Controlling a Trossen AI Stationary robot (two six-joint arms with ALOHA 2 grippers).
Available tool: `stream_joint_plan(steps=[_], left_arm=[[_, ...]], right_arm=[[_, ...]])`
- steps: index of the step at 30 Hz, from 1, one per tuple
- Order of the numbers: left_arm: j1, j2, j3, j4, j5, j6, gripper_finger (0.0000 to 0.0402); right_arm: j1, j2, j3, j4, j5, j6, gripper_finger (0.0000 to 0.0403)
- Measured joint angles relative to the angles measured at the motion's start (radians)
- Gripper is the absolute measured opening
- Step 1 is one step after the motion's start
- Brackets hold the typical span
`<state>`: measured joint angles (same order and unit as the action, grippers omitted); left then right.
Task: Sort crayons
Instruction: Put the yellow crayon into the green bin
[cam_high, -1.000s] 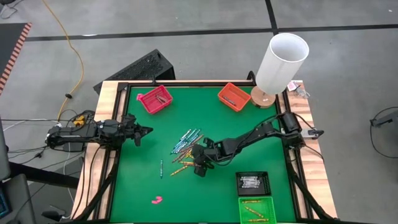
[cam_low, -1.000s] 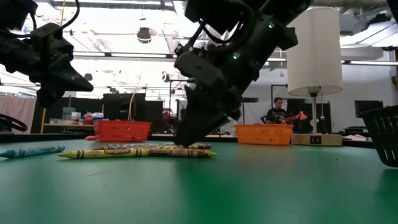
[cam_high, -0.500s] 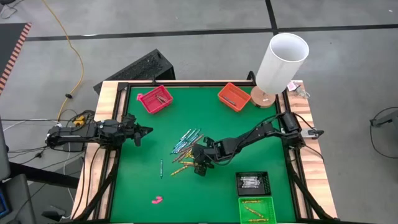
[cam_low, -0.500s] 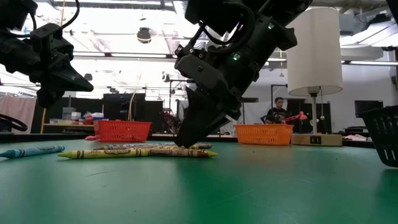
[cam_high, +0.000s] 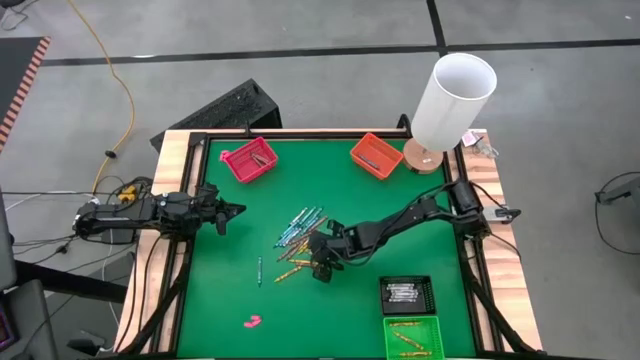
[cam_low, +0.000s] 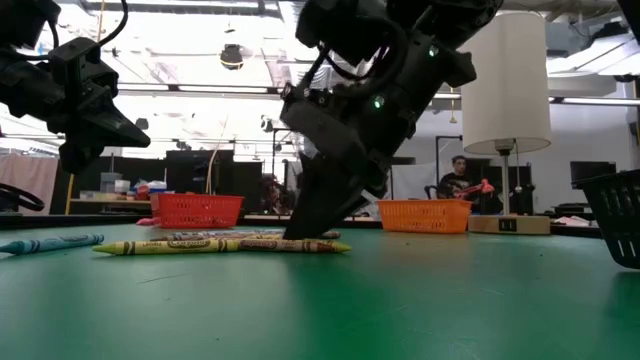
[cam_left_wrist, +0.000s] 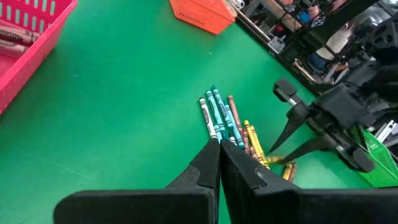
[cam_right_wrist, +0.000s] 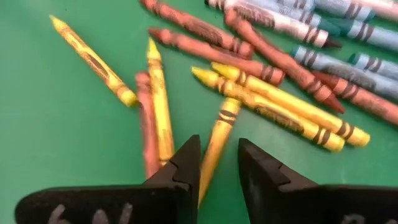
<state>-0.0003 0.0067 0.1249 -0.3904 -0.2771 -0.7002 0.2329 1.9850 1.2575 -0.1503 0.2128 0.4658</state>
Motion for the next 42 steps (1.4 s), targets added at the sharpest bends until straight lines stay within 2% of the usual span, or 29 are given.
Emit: stream_joint_plan(steps=[8, 15, 22, 33, 37, 42], left_arm=[[0.0, 0.0, 0.0, 0.0, 0.0, -0.001, 0.0], [0.0, 0.0, 0.0, 0.0, 0.0, -0.002, 0.0], [0.0, 0.0, 0.0, 0.0, 0.0, -0.003, 0.0], [0.0, 0.0, 0.0, 0.0, 0.0, 0.001, 0.0], [0.0, 0.0, 0.0, 0.0, 0.0, -0.001, 0.0], [0.0, 0.0, 0.0, 0.0, 0.001, -0.006, 0.0]], right_arm=[[0.002, 0.024, 0.002, 0.0, 0.004, 0.005, 0.0095], [-0.01, 0.013, 0.003, -0.063, 0.008, 0.055, 0.0012], [-0.011, -0.019, -0.001, -0.087, -0.016, 0.089, 0.0004], [-0.014, -0.266, -0.002, -0.238, -0.037, 0.079, 0.0001], [0.041, -0.395, 0.0, -0.333, -0.117, 0.097, 0.0001], [0.166, -0.522, -0.001, -0.431, -0.125, 0.216, 0.0]])
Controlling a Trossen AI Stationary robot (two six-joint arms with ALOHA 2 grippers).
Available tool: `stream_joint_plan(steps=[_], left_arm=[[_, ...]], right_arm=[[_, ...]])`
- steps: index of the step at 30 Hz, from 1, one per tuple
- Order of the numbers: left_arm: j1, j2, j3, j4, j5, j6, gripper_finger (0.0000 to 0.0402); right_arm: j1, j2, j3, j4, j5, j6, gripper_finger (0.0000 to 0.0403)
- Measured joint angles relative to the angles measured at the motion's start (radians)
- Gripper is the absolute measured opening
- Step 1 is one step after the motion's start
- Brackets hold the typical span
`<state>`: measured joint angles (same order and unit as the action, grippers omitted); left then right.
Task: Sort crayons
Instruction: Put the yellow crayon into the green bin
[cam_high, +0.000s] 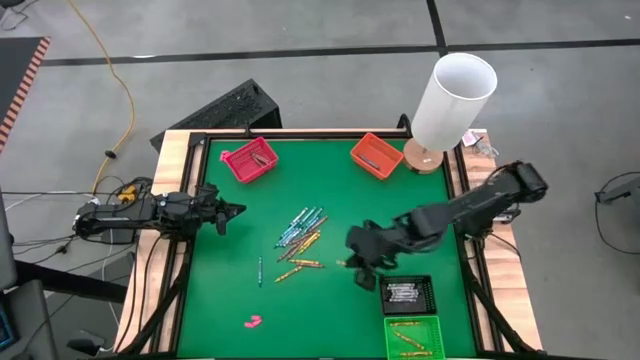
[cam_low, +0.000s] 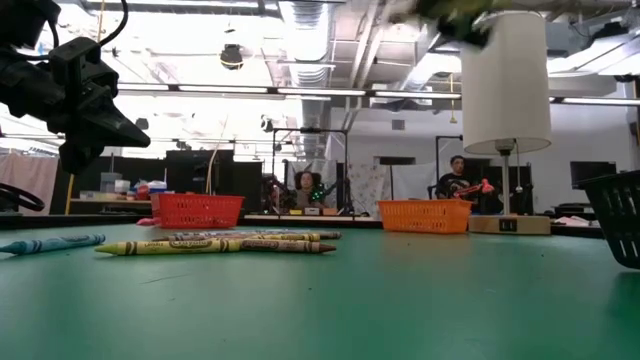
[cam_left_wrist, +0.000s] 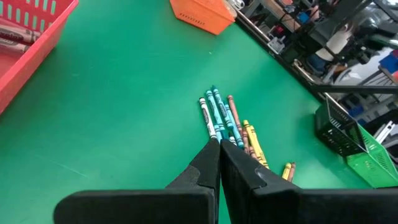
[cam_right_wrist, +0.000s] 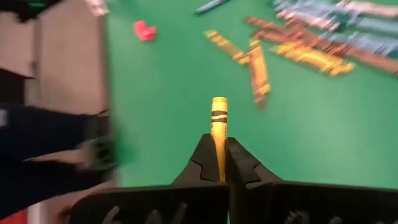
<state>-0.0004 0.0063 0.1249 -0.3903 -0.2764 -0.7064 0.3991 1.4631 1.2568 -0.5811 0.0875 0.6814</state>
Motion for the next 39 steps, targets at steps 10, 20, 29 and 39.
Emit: stream_joint_plan(steps=[10, 20, 29, 39], left_arm=[[0.0, 0.0, 0.0, 0.0, -0.001, -0.002, 0.0], [0.0, 0.0, 0.0, 0.0, -0.018, -0.002, 0.0], [0.0, 0.0, 0.0, 0.003, -0.038, -0.004, 0.0], [0.0, 0.0, 0.0, 0.004, -0.043, -0.016, 0.0]], right_arm=[[0.319, -0.048, 0.001, -0.1, 0.014, 0.42, 0.0], [0.534, 0.066, 0.0, -0.093, 0.016, 0.765, 0.0], [0.583, 0.22, 0.0, -0.092, -0.006, 0.756, 0.0], [0.569, 0.326, 0.0, -0.087, -0.011, 0.706, 0.0021]])
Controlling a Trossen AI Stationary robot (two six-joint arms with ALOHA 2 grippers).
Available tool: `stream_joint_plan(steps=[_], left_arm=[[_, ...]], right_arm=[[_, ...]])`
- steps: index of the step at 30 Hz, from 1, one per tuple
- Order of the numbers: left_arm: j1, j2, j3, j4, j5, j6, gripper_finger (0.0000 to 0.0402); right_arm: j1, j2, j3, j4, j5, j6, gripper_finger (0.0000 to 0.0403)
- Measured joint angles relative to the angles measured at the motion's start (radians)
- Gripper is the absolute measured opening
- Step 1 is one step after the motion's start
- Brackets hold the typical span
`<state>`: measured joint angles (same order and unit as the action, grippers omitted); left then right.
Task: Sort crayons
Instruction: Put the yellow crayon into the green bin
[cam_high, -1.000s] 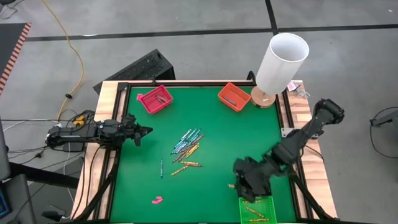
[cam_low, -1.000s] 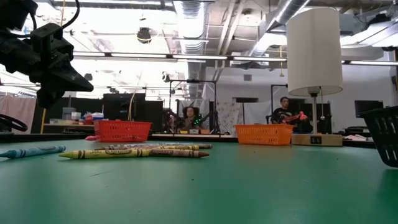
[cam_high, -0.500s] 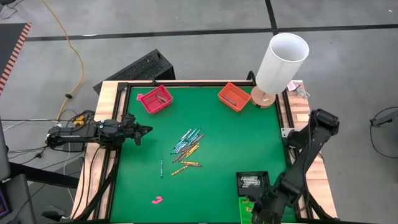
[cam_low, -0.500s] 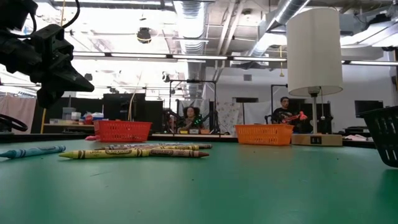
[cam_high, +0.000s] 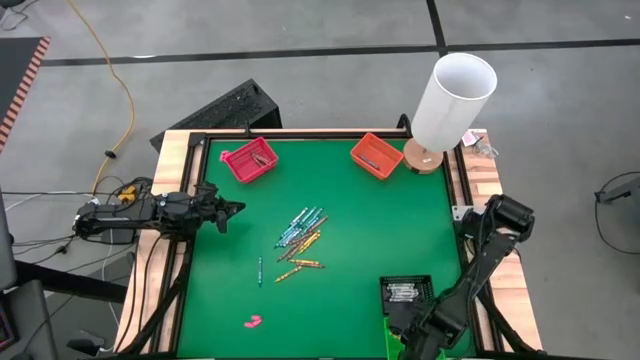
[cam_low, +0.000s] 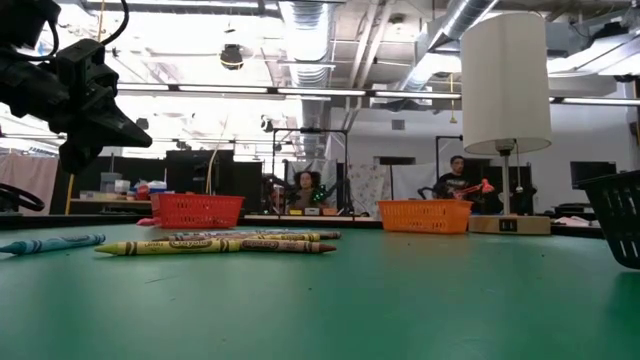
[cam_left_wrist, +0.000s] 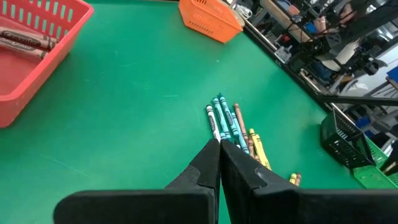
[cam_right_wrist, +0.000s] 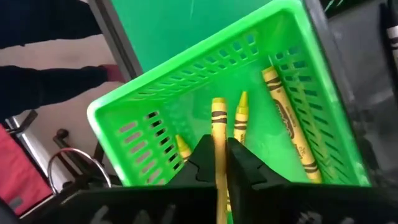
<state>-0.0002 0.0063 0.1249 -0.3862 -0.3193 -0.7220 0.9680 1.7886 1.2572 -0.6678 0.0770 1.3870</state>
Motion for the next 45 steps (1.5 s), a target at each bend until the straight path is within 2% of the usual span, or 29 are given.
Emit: stream_joint_plan(steps=[6, 12, 16, 20, 26, 29, 35, 38, 45], left_arm=[[0.0, 0.0, 0.0, 0.001, -0.001, -0.001, 0.0], [0.0, 0.0, 0.0, 0.001, -0.001, -0.001, 0.0], [0.0, 0.0, 0.0, 0.002, -0.002, -0.001, 0.0], [0.0, 0.0, 0.0, 0.002, -0.003, 0.004, 0.0], [0.0, 0.0, 0.0, 0.001, -0.003, 0.004, 0.0], [0.0, 0.0, 0.0, 0.002, -0.003, 0.002, 0.0], [0.0, 0.0, 0.0, 0.001, -0.002, 0.001, 0.0], [0.0, 0.0, 0.0, 0.002, -0.002, 0.001, 0.0], [0.0, 0.0, 0.0, 0.002, 0.001, 0.004, 0.0]], right_arm=[[0.001, -0.003, 0.0, 0.003, -0.011, 0.0, 0.0065], [0.0, -0.006, 0.002, 0.007, -0.083, -0.017, 0.01], [-0.023, -0.05, 0.053, -0.024, -0.082, -0.094, 0.0108], [-0.09, -0.105, 0.118, -0.151, -0.049, -0.199, 0.0107], [-0.241, -0.17, 0.192, -0.262, 0.173, -0.481, 0.0107], [-0.337, -0.166, 0.206, -0.263, 0.239, -0.668, 0.0107], [-0.539, -0.145, 0.208, -0.103, 0.237, -1.075, 0.0107], [-0.63, -0.122, 0.208, 0.004, 0.197, -1.263, 0.0107], [-0.777, -0.048, 0.208, 0.095, 0.036, -1.514, 0.0107]])
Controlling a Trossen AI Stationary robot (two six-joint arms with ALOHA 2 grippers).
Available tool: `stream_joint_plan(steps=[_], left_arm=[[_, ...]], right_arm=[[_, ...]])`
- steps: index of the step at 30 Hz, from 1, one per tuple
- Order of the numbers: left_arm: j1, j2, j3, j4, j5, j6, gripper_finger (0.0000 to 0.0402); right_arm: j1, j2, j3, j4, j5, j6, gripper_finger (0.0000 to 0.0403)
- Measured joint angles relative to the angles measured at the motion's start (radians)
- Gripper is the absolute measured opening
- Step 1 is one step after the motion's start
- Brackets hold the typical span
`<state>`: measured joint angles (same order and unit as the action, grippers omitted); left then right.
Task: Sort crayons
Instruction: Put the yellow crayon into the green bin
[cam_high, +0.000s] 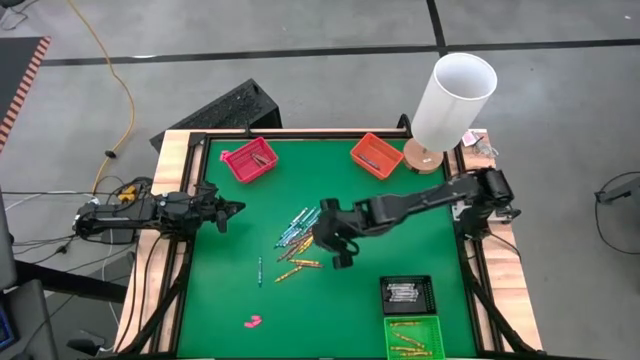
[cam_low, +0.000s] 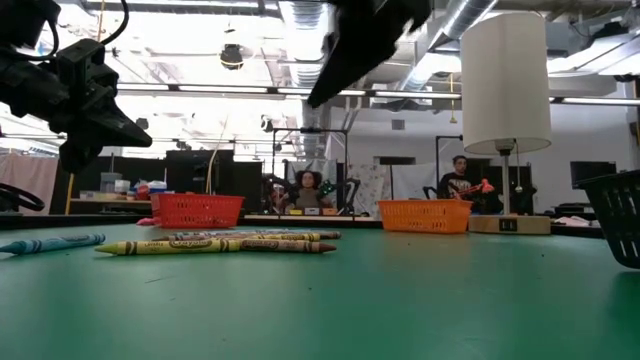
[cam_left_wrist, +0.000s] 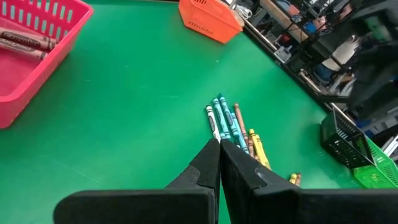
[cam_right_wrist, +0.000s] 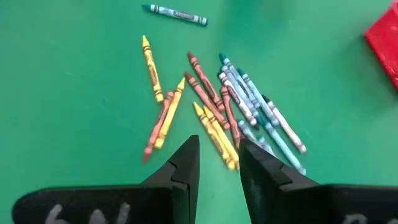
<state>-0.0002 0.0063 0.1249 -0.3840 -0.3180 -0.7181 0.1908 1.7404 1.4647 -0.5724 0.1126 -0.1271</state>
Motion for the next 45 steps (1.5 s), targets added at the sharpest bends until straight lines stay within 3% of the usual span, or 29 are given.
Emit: stream_joint_plan(steps=[6, 19, 45], left_arm=[[0.0, 0.0, 0.0, 0.0, -0.001, 0.002, 0.0], [0.0, 0.0, 0.0, -0.001, -0.002, 0.002, 0.0], [0.0, 0.0, 0.0, -0.001, -0.011, 0.006, 0.0]], right_arm=[[-0.063, 0.101, 0.0, 0.08, -0.084, -0.112, 0.0107], [-0.103, 0.276, 0.0, 0.155, -0.091, -0.199, 0.0107], [-0.141, 0.277, -0.031, 0.217, -0.115, -0.266, 0.0107]])
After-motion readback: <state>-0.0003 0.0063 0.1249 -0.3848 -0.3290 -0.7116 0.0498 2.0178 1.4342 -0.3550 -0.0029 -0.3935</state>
